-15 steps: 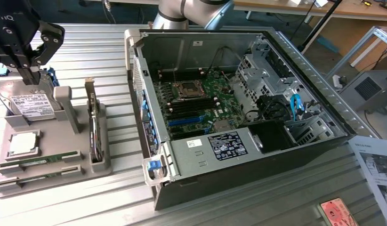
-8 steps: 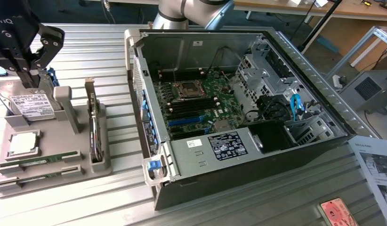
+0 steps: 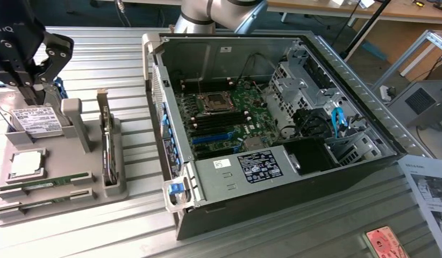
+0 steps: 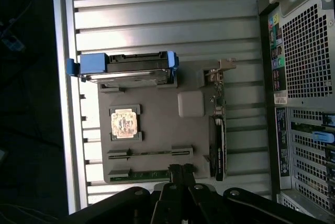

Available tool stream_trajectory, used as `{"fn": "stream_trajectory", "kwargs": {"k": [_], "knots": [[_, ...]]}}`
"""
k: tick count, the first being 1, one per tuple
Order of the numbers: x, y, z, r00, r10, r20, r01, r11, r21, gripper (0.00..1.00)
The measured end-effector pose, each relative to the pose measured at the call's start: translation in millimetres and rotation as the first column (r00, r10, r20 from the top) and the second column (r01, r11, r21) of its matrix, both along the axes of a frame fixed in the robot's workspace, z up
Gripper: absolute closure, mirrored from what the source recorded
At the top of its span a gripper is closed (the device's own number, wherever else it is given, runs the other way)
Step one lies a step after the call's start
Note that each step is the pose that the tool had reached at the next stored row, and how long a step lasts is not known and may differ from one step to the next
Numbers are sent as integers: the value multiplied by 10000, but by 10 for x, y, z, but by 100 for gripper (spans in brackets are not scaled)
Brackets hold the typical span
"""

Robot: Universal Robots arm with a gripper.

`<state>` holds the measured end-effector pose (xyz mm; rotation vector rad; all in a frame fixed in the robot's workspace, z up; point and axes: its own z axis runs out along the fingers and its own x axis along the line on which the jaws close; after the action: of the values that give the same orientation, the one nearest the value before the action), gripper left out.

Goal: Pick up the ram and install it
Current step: 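Pick up the ram and move it above insertion slot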

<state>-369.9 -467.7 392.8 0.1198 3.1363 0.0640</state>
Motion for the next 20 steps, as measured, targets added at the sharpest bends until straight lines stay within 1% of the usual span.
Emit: {"fn": "stream_trajectory", "kwargs": {"k": [5,9,12,20], "knots": [[0,-50,0,10000,0,1,0,10000,-1,89],[0,-100,0,10000,1,0,-1,10000,-1,89],[0,-124,0,10000,1,-1,-1,10000,-2,89],[0,-125,0,10000,0,0,0,10000,-2,89]]}}
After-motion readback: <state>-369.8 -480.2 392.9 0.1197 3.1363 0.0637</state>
